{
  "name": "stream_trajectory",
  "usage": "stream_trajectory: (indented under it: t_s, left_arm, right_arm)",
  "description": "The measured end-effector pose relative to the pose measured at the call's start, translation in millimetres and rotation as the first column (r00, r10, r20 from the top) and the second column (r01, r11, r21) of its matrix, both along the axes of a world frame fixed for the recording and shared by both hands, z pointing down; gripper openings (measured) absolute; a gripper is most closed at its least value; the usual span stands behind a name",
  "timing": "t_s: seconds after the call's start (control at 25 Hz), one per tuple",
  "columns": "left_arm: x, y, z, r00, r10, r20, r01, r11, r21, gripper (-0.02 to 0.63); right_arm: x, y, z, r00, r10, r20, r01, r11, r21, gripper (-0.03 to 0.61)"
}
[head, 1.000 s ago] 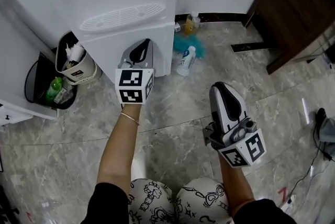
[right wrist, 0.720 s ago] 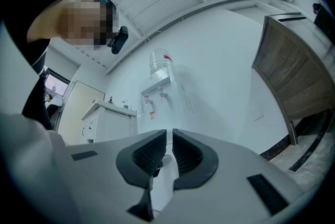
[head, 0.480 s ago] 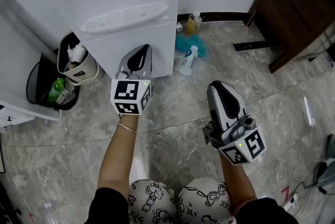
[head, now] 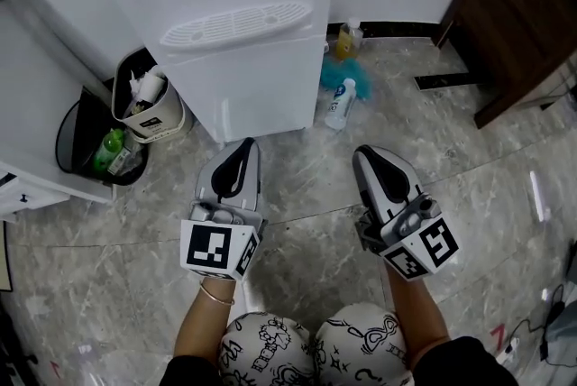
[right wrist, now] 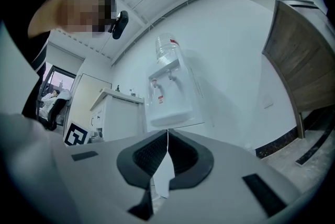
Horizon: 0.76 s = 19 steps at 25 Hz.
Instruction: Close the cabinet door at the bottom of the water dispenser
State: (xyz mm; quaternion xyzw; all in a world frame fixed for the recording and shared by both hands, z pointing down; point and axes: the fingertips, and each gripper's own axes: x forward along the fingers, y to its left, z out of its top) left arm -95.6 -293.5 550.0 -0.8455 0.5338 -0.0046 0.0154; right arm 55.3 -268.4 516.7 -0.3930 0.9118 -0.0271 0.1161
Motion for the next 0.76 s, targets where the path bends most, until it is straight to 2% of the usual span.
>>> stream_trajectory:
  t_s: [0.12, 0.44, 0.76]
  left_arm:
    - [-0.6, 13.6, -7.3, 1.0, 0.002, 0.008, -0.003, 1.0, 0.014, 0.0]
    - [11.3, 25.8, -8.2, 0.996, 0.077, 0.035, -0.077, 0.997, 0.021, 0.0]
    - [10.0, 27.3, -13.4, 0.996, 0.085, 0.018, -0.086, 0.996, 0.034, 0.0]
  right_arm:
    - [-6.4, 1.6, 6.3, 1.0, -0.008, -0.008, 0.008, 1.0, -0.014, 0.017]
    - [-21.0, 3.2, 12.6, 0.999, -0.03, -0.029, 0.029, 0.999, -0.026, 0.017]
    - [-20.0, 3.9, 14.7, 0.999, -0.019, -0.027, 0.018, 0.999, -0.038, 0.017]
